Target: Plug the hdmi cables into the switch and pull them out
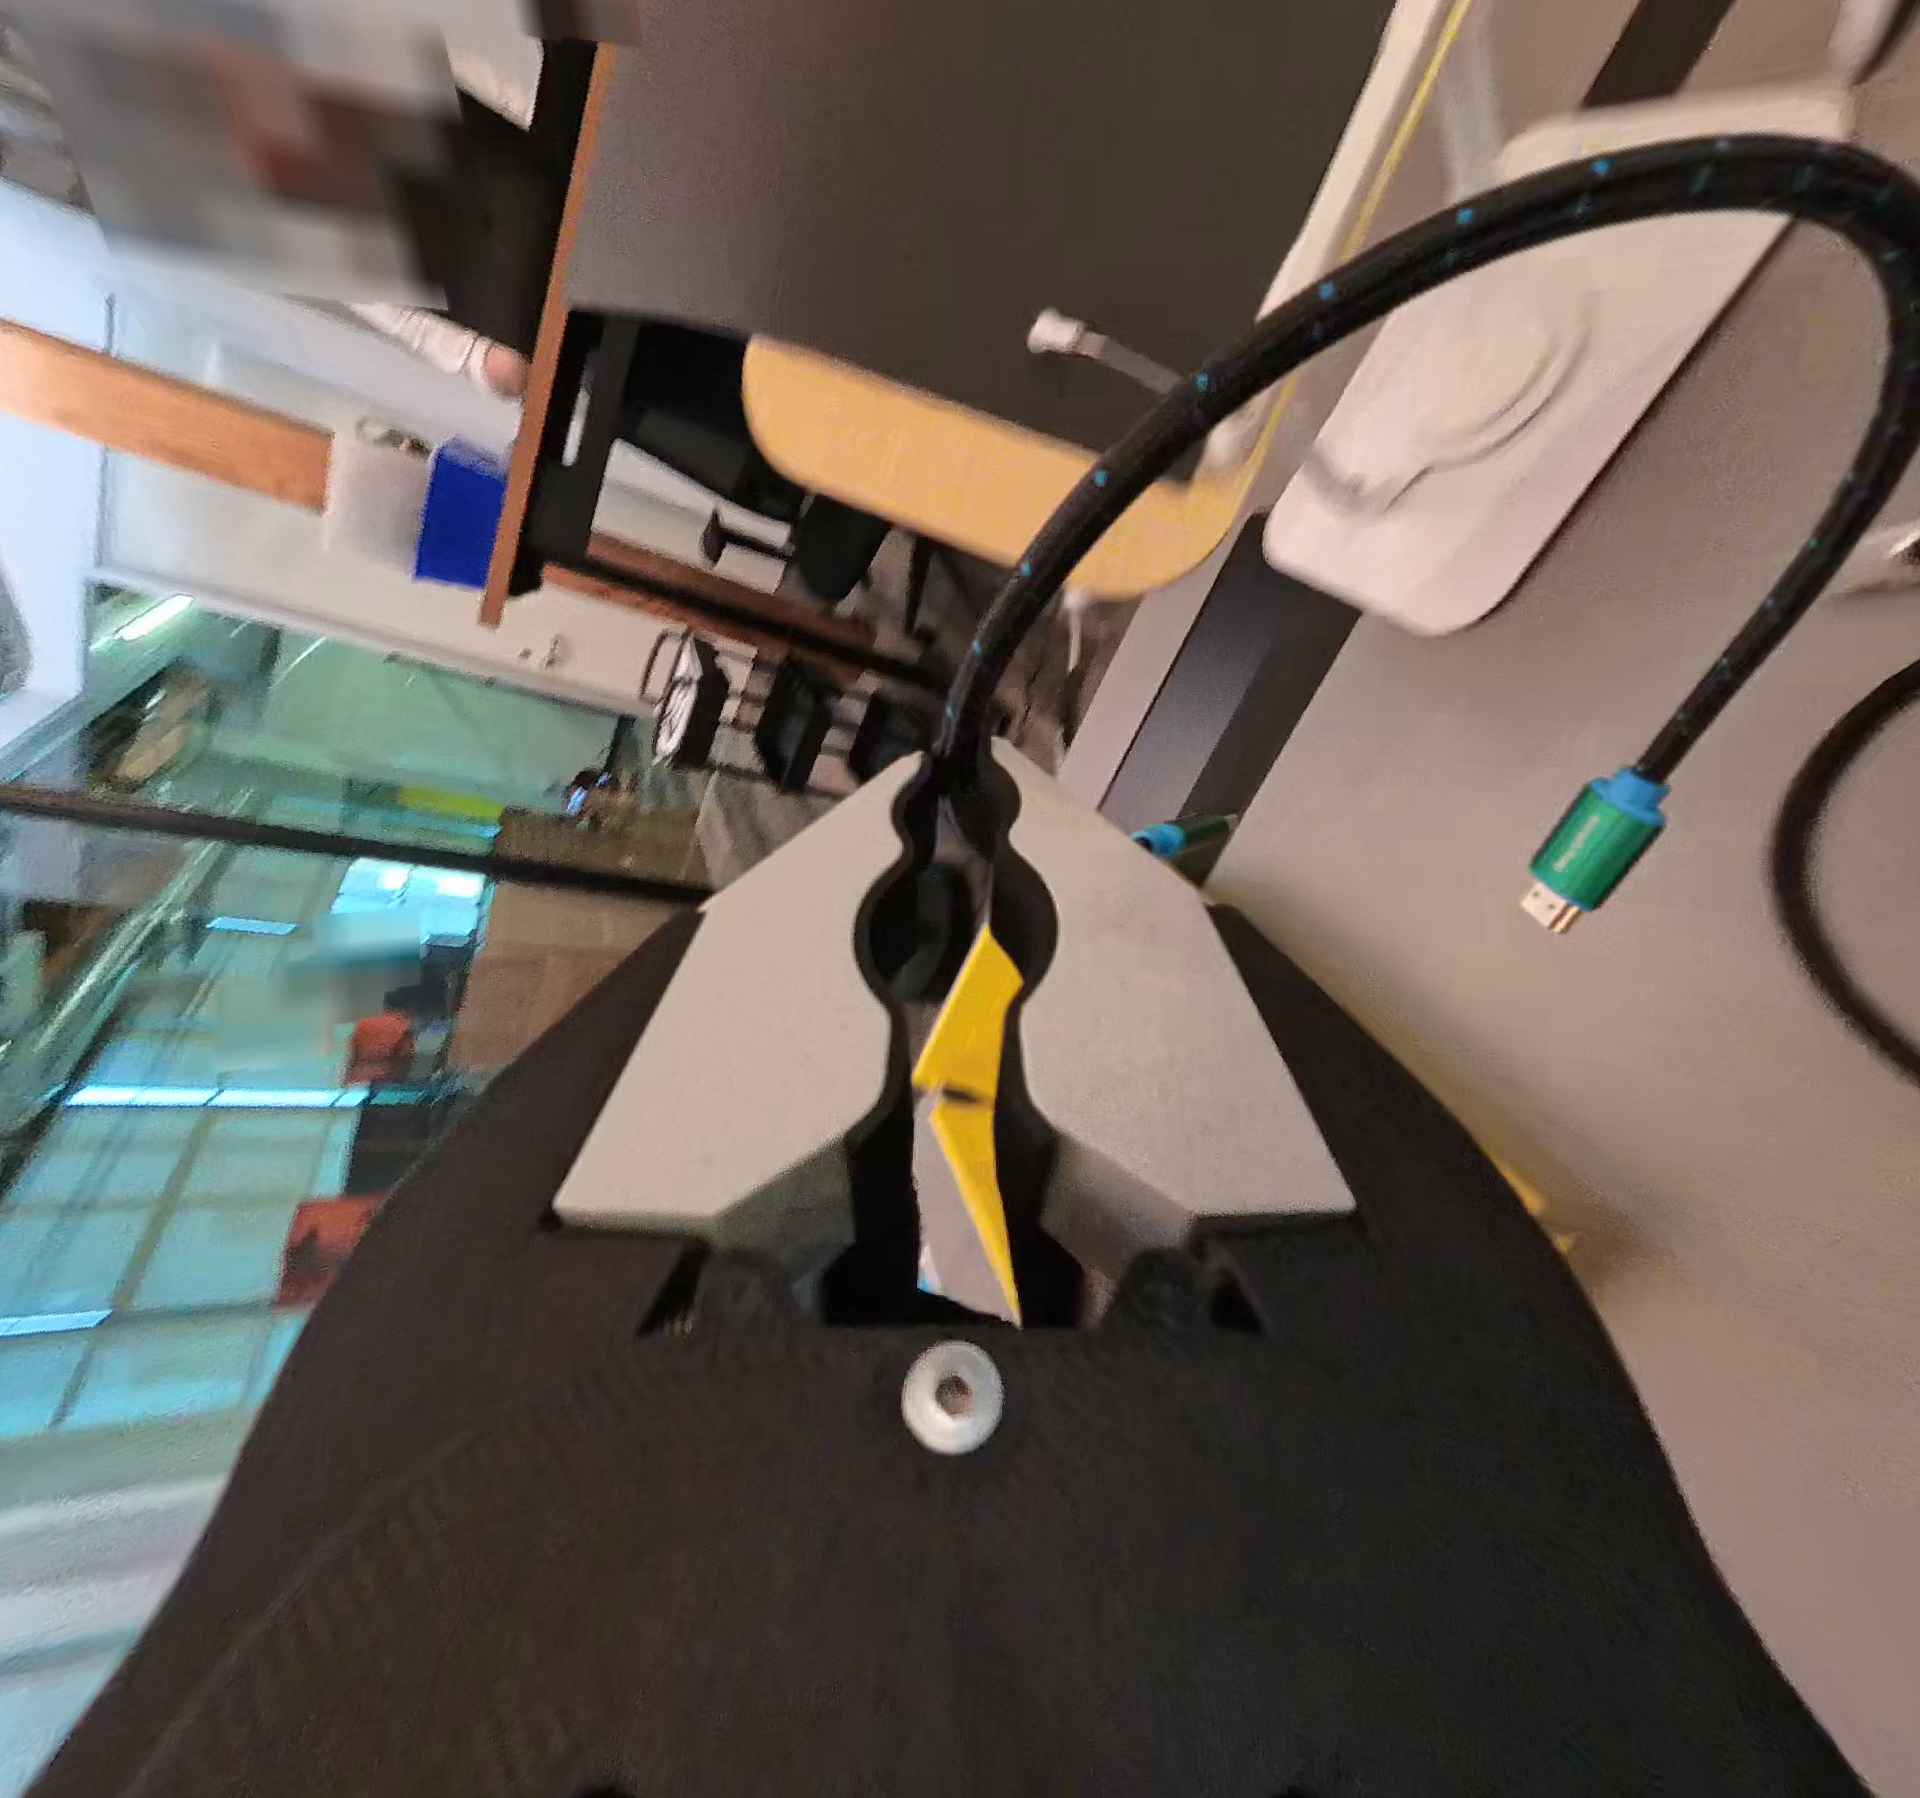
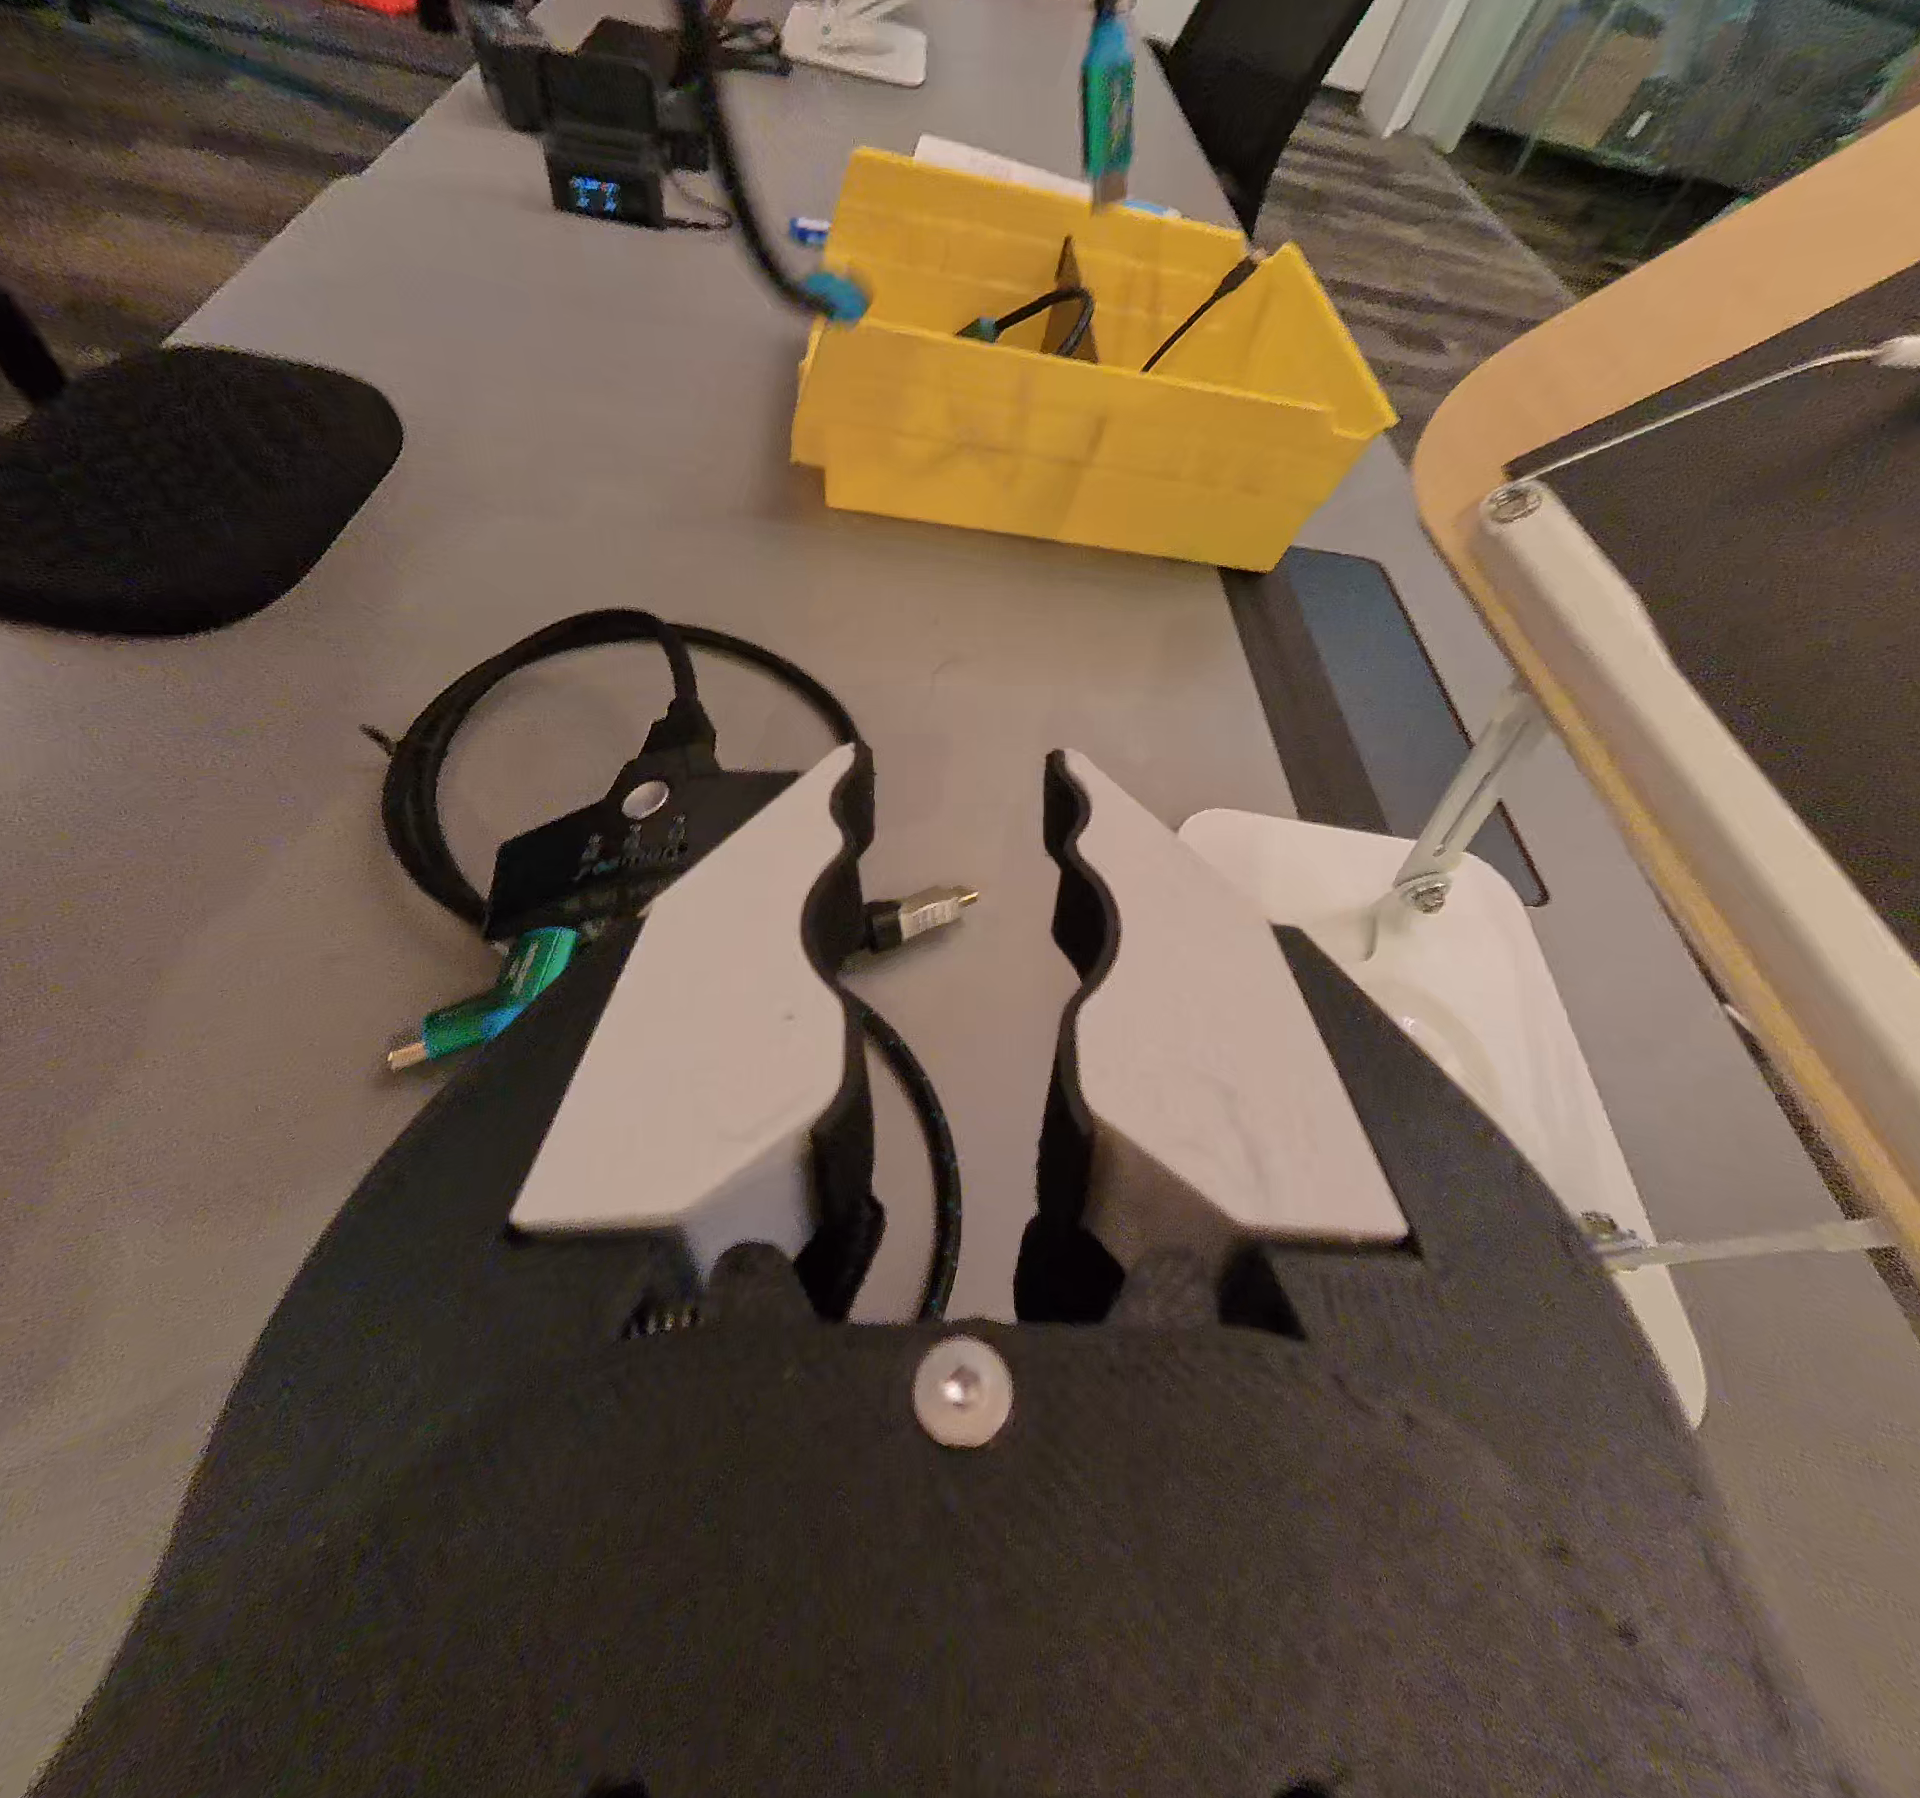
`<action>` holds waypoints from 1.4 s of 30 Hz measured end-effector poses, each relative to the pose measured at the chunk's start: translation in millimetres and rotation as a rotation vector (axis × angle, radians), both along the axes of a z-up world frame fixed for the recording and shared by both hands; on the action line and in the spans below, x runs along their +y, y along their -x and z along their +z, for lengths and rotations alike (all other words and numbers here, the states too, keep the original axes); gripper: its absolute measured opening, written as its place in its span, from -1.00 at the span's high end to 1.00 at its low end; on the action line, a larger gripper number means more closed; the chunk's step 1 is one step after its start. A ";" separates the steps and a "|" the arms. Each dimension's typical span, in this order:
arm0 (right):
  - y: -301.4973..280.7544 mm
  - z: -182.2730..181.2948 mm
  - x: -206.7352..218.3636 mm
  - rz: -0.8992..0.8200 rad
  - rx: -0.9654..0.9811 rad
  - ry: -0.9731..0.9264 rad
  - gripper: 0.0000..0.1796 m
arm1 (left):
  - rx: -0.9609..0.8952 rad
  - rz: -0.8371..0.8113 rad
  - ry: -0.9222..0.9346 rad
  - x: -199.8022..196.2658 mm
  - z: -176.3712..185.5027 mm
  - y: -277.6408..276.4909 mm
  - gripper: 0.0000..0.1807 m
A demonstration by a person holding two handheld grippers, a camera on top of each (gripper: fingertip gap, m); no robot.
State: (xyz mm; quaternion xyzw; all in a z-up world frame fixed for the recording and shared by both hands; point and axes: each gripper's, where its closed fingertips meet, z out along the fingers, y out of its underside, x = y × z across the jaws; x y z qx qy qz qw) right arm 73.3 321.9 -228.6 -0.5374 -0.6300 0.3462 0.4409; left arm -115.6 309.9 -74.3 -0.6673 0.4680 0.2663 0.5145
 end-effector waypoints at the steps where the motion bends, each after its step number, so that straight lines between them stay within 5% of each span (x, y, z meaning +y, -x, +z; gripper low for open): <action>1: 1.5 3.3 2.7 -0.020 0.013 -0.002 0.65 | -0.034 -0.035 0.016 -0.4 -2.3 -15.1 0.96; 15: 38.1 2.6 -7.7 -0.052 0.019 -0.042 0.60 | -0.014 -0.263 0.201 -6.3 -53.8 -160.2 0.95; 21: 41.8 -7.2 -4.5 -0.080 -0.023 -0.050 0.75 | -0.015 -0.294 0.215 -7.0 -60.4 -183.4 0.95; 23: 40.2 -8.1 -2.7 -0.088 -0.026 -0.051 0.94 | -0.015 -0.300 0.227 -7.9 -61.8 -186.9 0.95; 33: 34.8 -3.6 -2.0 -0.067 0.030 0.007 0.96 | -0.024 -0.332 0.253 -14.6 -63.4 -201.6 0.92; 42: 26.2 23.3 -7.2 0.006 0.215 0.119 0.95 | -0.090 -0.339 0.392 -19.4 -76.7 -200.7 0.35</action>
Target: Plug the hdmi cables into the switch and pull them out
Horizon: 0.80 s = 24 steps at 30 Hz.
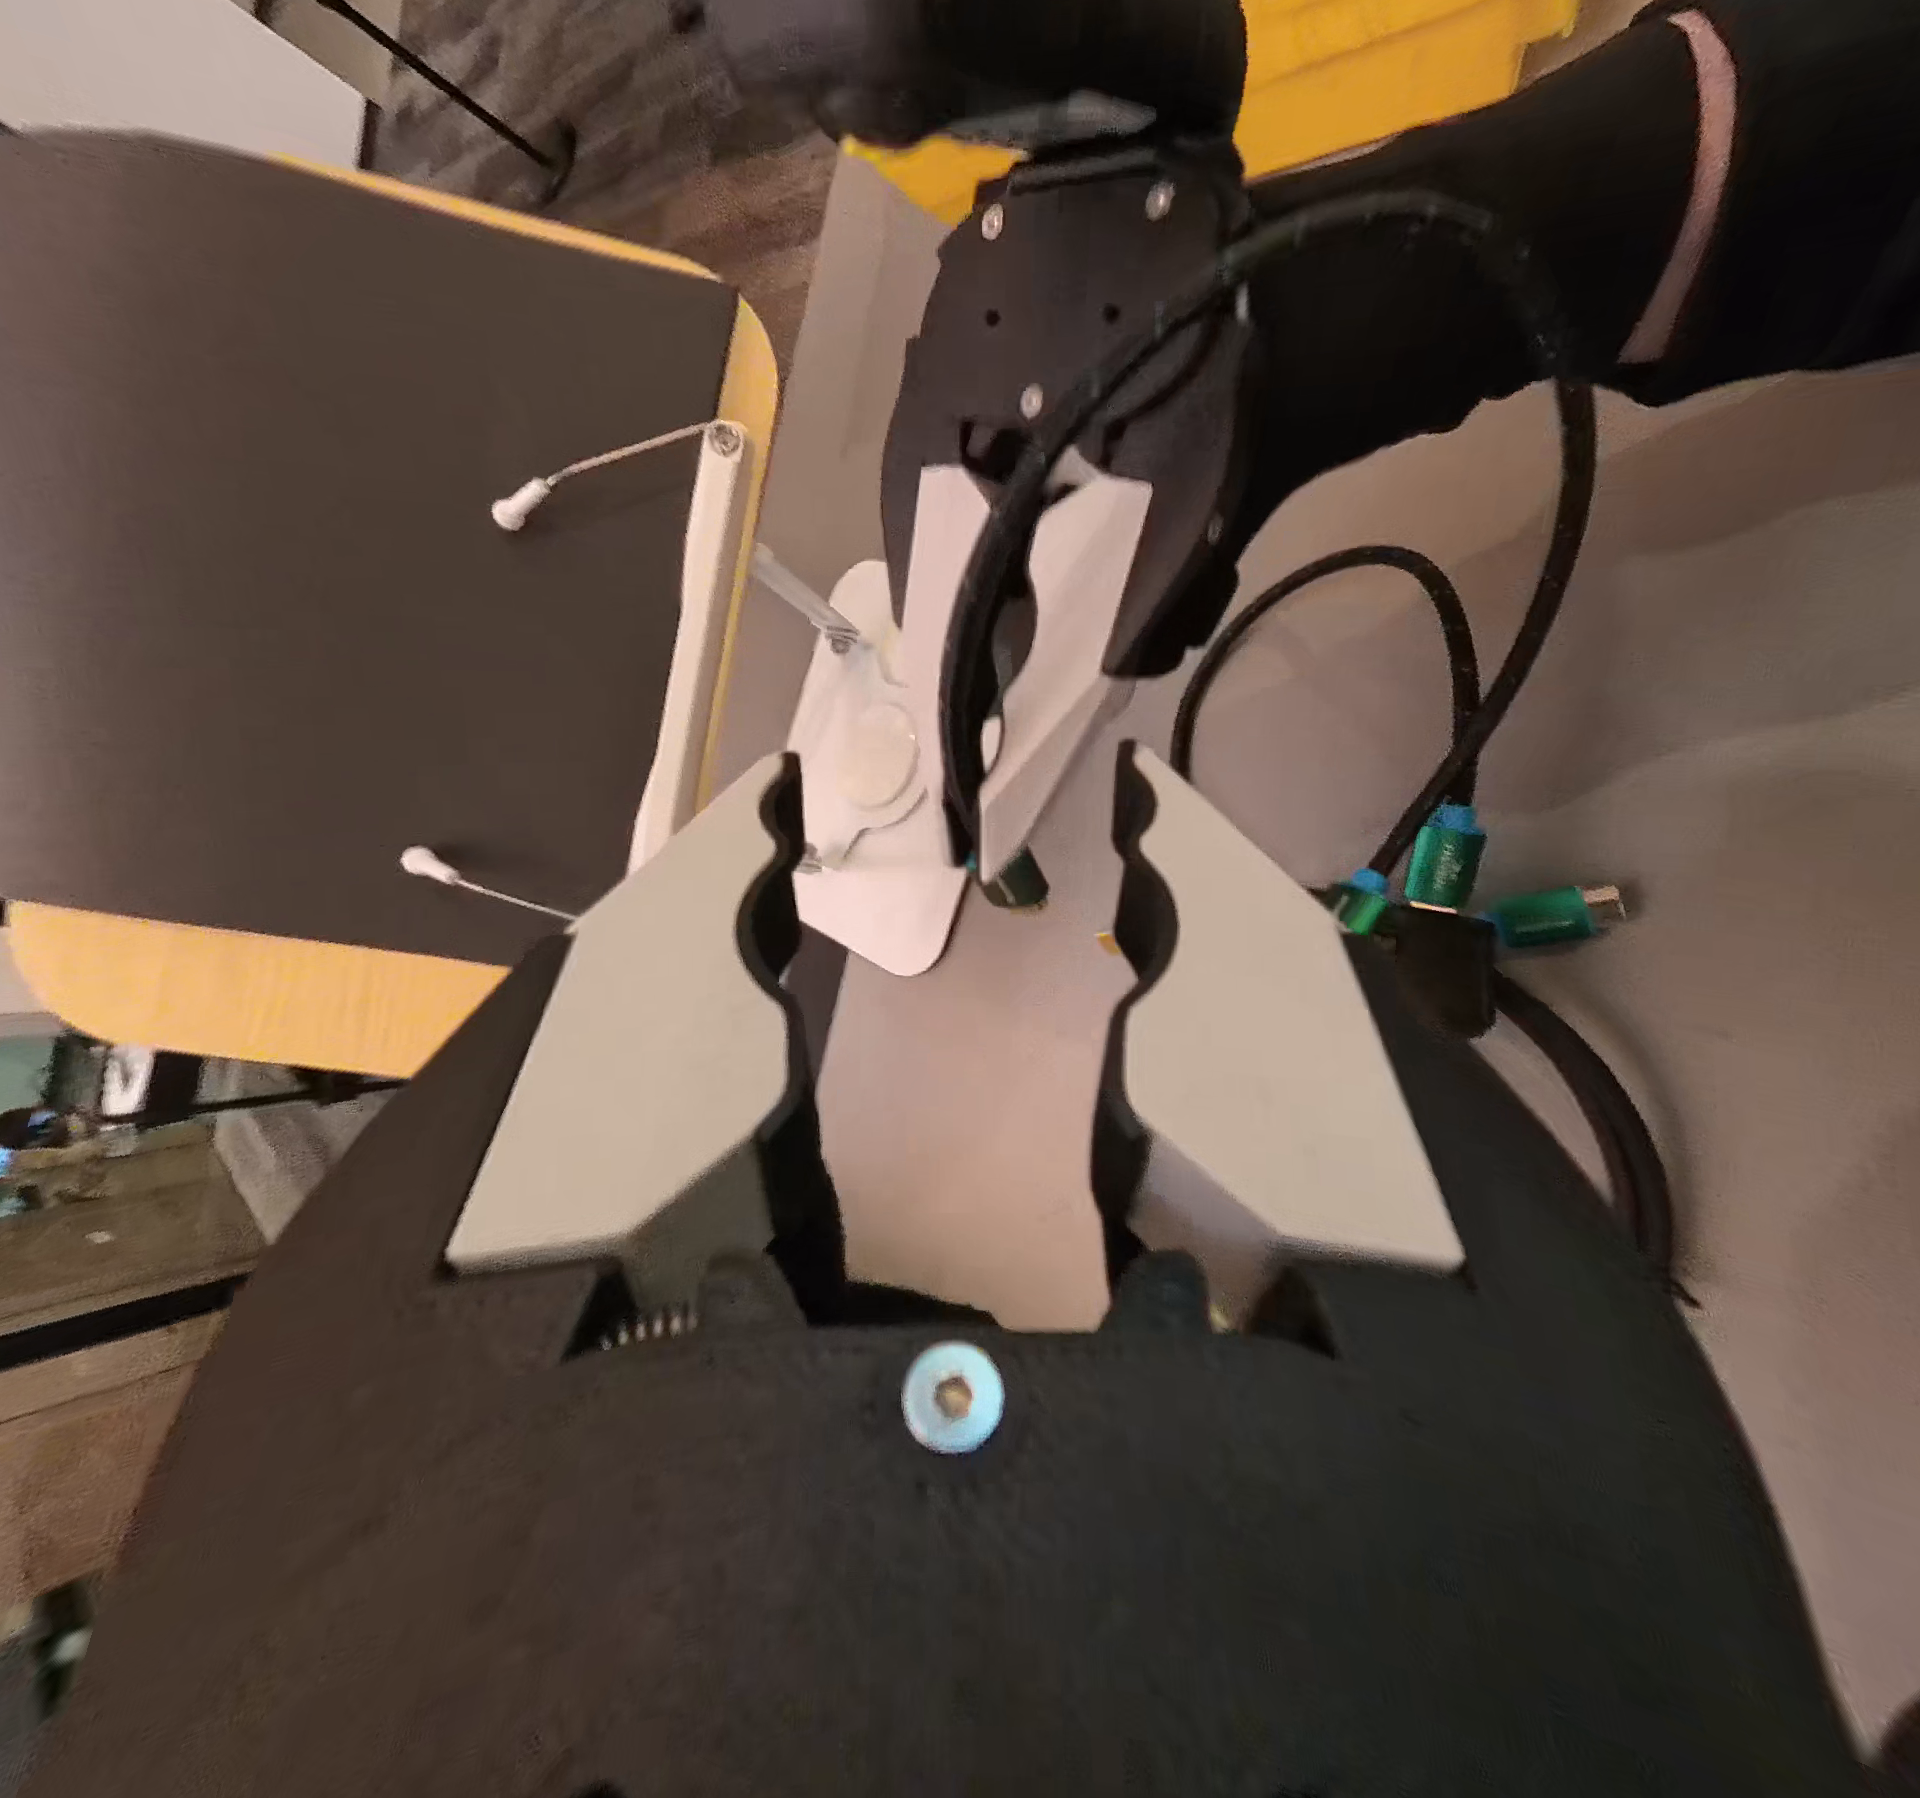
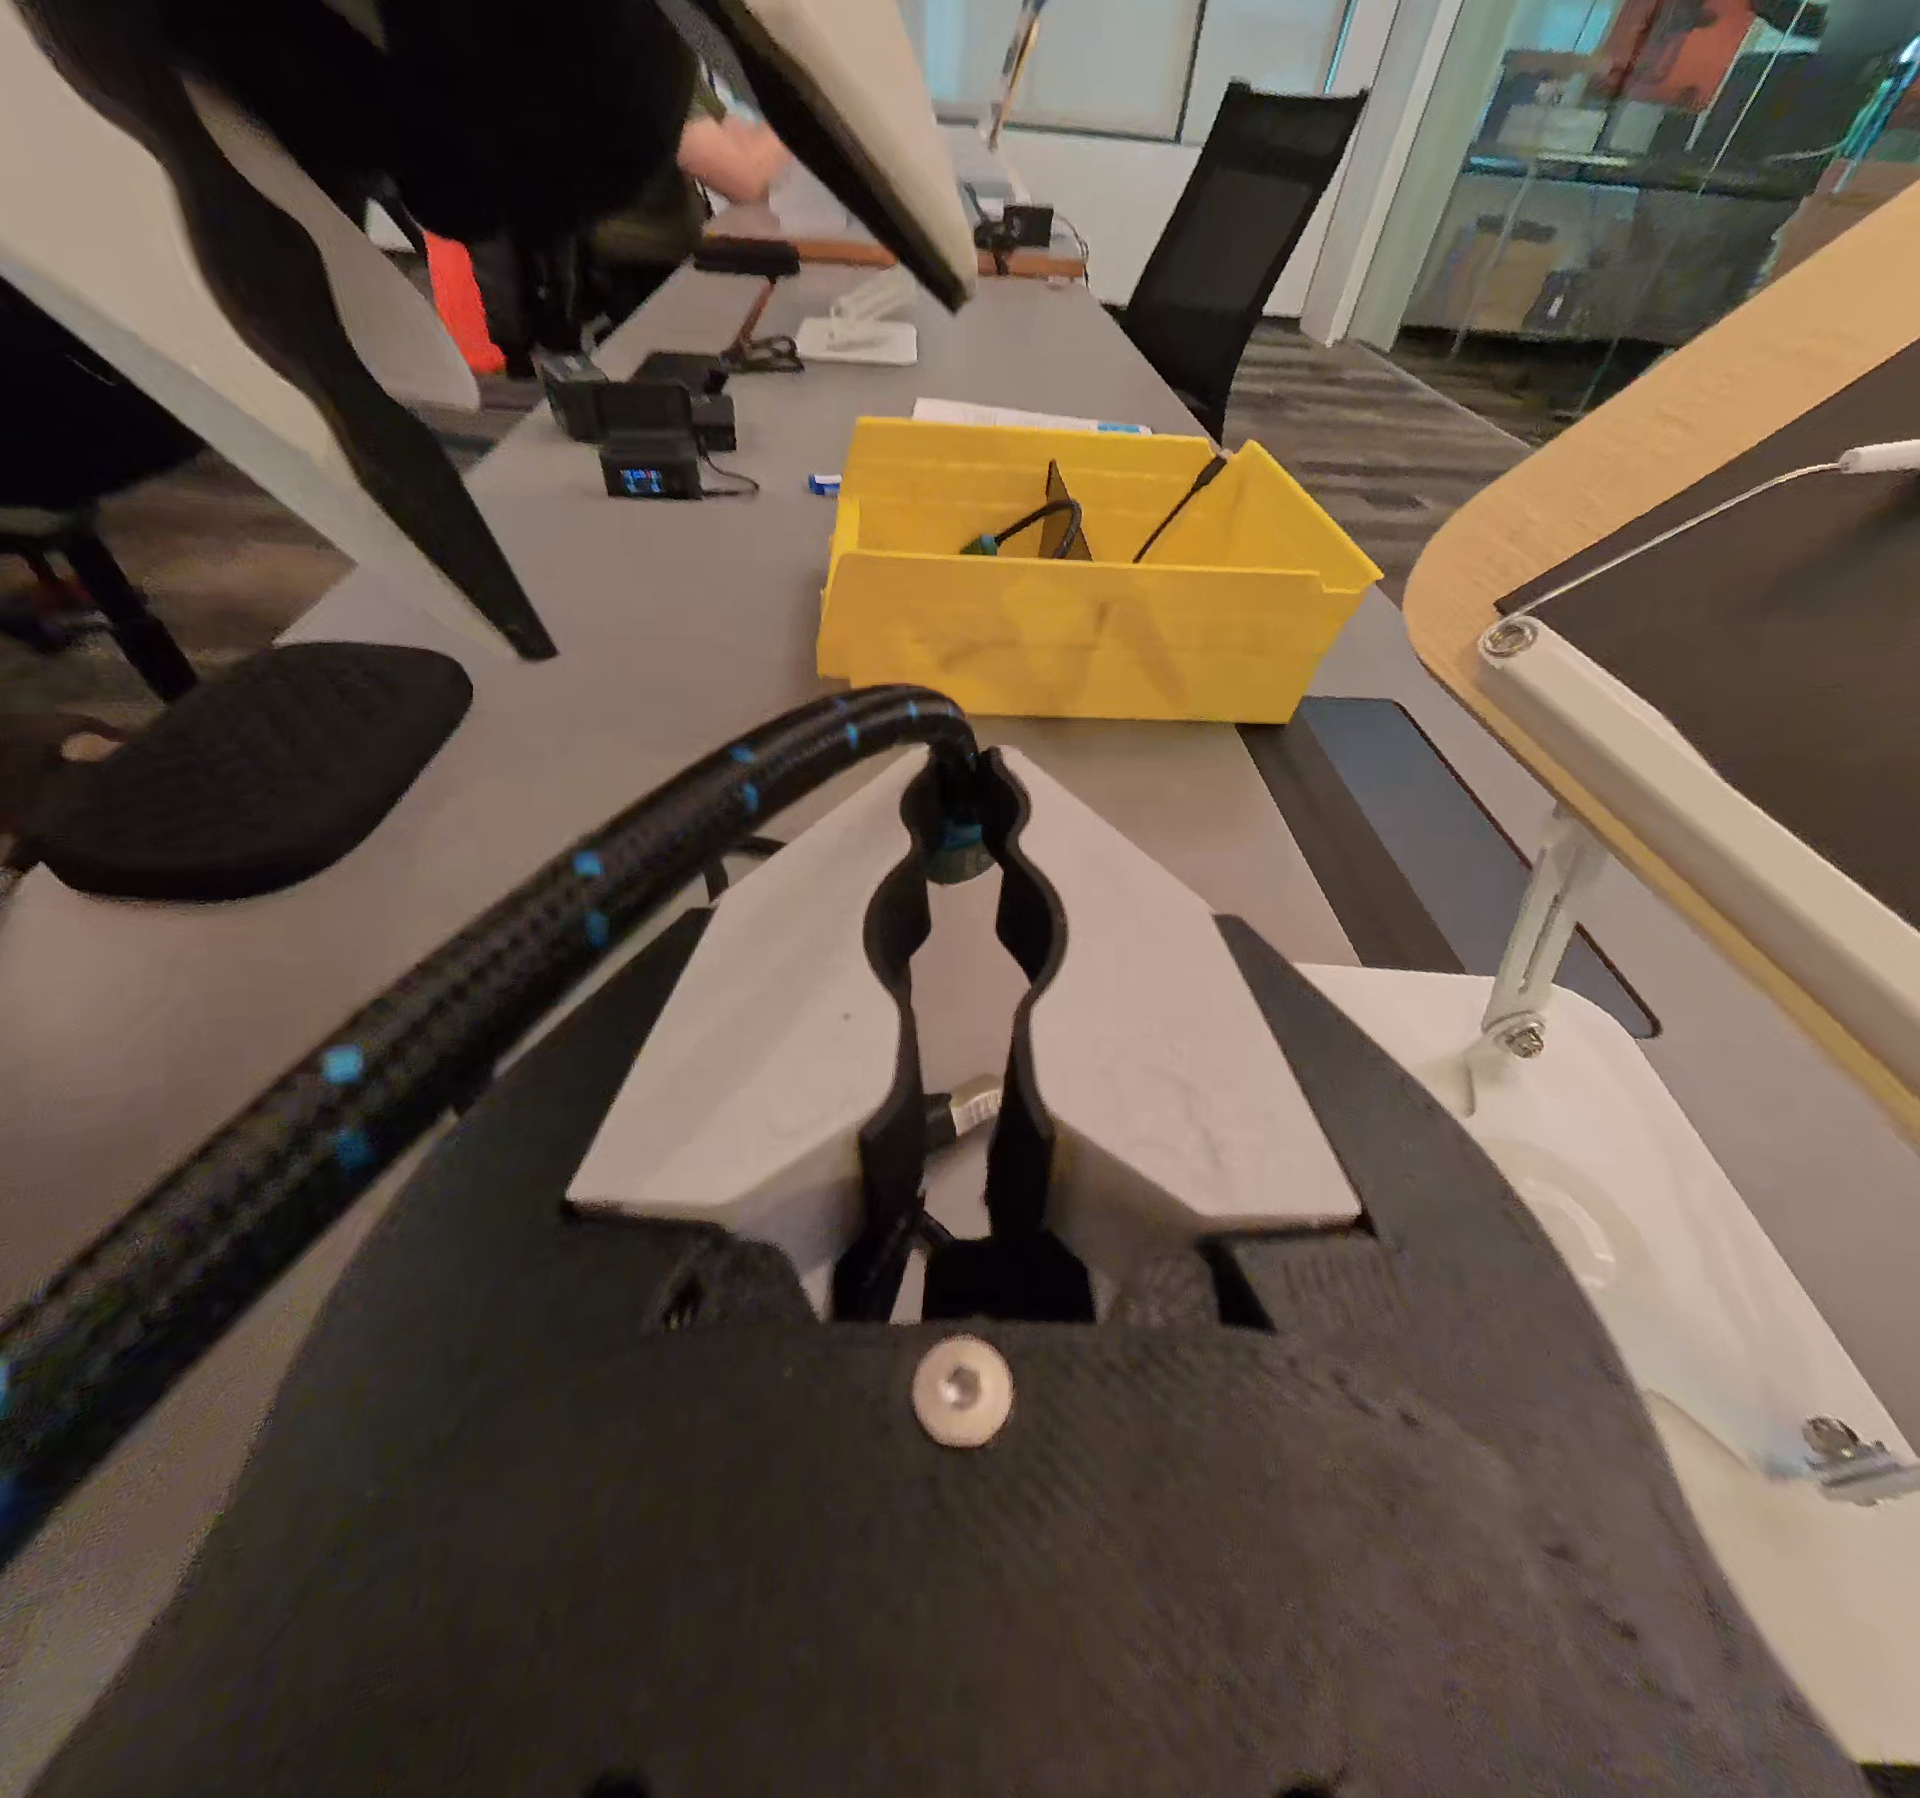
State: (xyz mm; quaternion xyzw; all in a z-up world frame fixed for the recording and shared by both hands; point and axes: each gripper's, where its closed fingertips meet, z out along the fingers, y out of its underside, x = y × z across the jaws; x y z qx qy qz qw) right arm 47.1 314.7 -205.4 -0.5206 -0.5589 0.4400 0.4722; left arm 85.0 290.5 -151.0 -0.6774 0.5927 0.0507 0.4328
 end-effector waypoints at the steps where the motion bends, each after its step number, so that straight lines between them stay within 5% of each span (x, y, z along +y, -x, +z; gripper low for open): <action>1: -2.0 3.1 -0.5 0.011 0.022 0.009 0.95 | -0.012 0.002 0.027 -0.5 -2.0 3.5 0.34; 16: -26.8 46.9 -35.9 0.255 0.272 0.021 0.95 | -0.394 -0.083 0.544 -12.0 -54.0 8.6 0.41; 24: -31.0 50.2 -59.2 0.365 0.274 -0.030 0.95 | -0.519 -0.248 0.701 -33.8 -47.8 -7.0 0.83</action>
